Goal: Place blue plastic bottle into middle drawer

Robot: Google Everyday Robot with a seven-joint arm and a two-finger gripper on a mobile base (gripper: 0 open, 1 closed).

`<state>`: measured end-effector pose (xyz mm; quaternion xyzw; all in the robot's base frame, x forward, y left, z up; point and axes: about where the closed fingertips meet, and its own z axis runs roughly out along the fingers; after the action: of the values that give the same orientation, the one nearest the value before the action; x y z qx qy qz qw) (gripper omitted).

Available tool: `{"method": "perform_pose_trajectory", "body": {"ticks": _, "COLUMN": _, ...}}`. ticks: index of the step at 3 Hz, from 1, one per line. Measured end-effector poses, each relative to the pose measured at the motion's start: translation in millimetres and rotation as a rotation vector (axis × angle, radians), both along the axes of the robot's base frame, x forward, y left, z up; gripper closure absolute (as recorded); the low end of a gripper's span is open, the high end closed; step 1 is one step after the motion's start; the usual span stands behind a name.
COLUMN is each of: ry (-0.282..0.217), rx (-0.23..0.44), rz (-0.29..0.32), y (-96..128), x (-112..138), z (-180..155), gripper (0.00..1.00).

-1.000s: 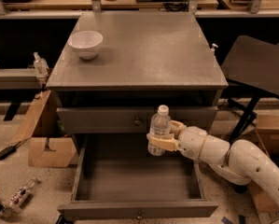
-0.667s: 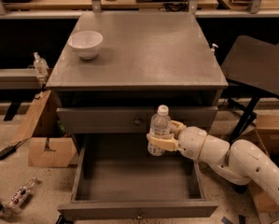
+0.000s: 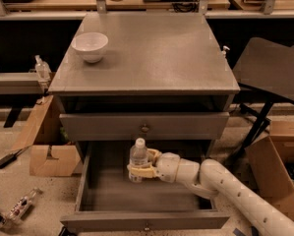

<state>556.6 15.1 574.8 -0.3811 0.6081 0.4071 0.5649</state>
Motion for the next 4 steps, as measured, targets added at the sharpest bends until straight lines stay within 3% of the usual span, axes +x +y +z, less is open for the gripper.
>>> {"method": "perform_pose_trajectory", "body": {"ticks": 2, "ry": -0.048, "rx": -0.023, "rz": 0.118, "y": 57, "x": 19, "z": -100, "gripper": 1.0}}
{"method": "perform_pose_trajectory", "body": {"ticks": 4, "ry": -0.047, "rx": -0.066, "rz": 0.115, "y": 68, "x": 25, "z": -150, "gripper": 1.0}}
